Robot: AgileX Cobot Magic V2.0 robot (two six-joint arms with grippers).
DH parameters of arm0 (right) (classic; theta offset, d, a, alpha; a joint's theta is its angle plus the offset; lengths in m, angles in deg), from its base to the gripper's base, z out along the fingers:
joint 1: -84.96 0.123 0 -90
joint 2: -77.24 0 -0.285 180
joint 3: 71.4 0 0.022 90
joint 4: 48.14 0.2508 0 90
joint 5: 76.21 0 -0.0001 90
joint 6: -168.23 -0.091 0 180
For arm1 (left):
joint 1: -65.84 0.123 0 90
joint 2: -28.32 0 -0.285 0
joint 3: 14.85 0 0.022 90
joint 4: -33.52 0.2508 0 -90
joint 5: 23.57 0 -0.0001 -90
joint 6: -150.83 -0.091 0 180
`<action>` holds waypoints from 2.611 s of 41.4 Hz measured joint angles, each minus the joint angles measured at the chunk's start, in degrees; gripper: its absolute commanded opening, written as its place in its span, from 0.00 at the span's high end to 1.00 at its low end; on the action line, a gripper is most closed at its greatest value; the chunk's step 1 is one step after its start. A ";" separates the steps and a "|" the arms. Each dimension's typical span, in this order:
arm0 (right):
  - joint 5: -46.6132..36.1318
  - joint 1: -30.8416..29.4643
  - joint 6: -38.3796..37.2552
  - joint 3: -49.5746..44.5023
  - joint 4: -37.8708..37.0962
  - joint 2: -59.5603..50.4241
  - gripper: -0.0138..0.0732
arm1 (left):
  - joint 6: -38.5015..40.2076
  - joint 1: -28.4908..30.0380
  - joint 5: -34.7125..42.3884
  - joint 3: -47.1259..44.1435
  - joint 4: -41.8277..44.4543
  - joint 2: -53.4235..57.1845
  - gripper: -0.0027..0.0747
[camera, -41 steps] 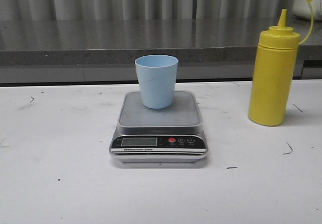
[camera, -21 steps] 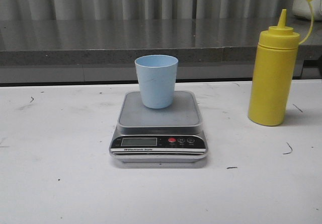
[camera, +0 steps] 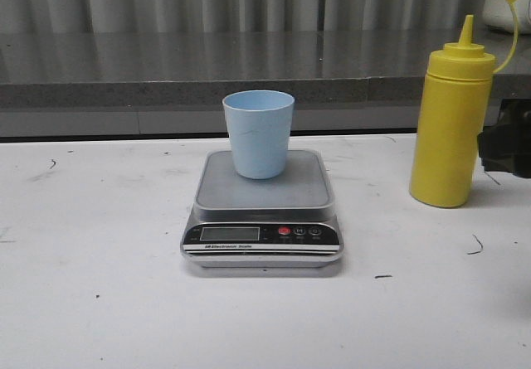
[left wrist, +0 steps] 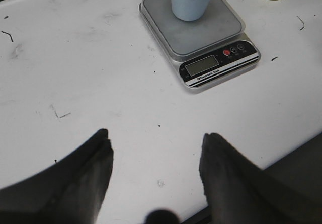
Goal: Pour seasoning into cup on scale with both arms
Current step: 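Close the right gripper around the yellow squeeze bottle, then lift the yellow bottle and tilt its nozzle down toward the cup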
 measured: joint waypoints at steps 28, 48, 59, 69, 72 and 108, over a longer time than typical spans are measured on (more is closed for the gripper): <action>-19.89 0.00 -0.10 10.57 -3.07 22.50 0.10 | 0.00 0.00 0.09 0.00 0.00 0.00 0.46; -18.87 0.00 -2.63 21.57 -1.13 31.39 0.11 | 0.00 0.00 0.09 0.00 0.00 0.00 0.46; -18.78 0.00 -3.12 22.15 -1.11 31.78 0.41 | 0.00 0.00 0.09 0.00 0.00 0.00 0.46; -17.39 0.09 -2.91 22.20 -2.94 31.02 0.41 | 0.00 0.00 0.09 0.00 0.00 0.00 0.46; -14.71 0.09 -2.26 22.20 -5.27 29.39 0.41 | 0.00 0.00 0.09 0.00 0.00 0.00 0.46; 44.82 11.79 34.04 44.97 -16.12 12.67 0.42 | 0.00 0.00 0.09 0.00 0.05 0.00 0.46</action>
